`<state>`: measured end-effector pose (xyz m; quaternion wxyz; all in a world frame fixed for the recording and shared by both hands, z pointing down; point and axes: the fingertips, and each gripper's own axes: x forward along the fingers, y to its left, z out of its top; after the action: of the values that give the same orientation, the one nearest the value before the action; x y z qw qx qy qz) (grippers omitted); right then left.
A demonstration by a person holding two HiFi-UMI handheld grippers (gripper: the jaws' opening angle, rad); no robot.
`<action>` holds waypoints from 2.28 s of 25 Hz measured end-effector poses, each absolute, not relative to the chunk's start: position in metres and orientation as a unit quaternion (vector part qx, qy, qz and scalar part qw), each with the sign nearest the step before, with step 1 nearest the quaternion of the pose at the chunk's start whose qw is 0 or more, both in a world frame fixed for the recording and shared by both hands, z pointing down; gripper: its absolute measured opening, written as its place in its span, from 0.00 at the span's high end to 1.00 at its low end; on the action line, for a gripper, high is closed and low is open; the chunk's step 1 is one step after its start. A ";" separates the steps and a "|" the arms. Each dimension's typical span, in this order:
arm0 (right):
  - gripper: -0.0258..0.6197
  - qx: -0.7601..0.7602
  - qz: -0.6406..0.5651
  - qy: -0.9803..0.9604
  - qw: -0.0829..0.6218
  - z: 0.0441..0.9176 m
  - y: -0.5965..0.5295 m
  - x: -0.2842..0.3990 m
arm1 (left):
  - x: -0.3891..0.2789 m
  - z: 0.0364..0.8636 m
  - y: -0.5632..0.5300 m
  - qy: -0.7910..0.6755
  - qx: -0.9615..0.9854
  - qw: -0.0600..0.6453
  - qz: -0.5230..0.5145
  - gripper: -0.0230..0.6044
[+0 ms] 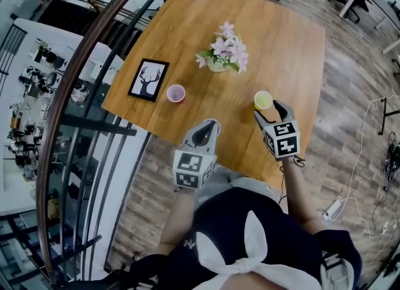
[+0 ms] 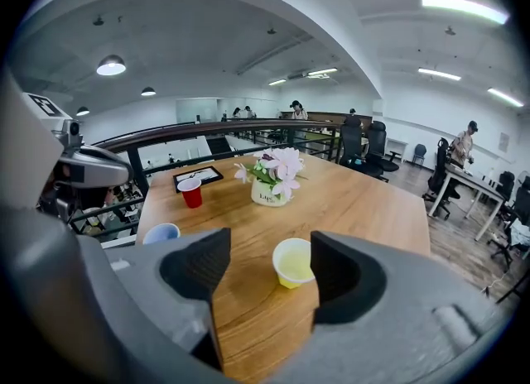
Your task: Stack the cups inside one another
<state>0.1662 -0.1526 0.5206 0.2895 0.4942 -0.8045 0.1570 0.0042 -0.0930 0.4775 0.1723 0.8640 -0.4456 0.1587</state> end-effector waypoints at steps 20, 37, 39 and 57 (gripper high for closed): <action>0.39 0.495 0.204 -0.776 0.334 0.594 -0.189 0.187 | -0.013 0.512 -0.102 -0.448 0.853 0.201 0.180 0.94; 0.39 0.489 0.231 -0.762 0.355 0.626 -0.199 0.192 | -0.023 0.521 -0.103 -0.454 0.846 0.213 0.183 0.94; 0.46 0.493 0.227 -0.761 0.356 0.624 -0.199 0.192 | -0.025 0.521 -0.103 -0.455 0.845 0.213 0.183 0.94; 0.46 0.499 0.205 -0.770 0.340 0.600 -0.202 0.191 | -0.028 0.521 -0.102 -0.461 0.843 0.213 0.178 0.94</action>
<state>0.1914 -0.2015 0.6001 0.3401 0.4991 -0.7701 0.2052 -0.0282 -0.1015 0.5214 0.2135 0.8429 -0.4607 0.1781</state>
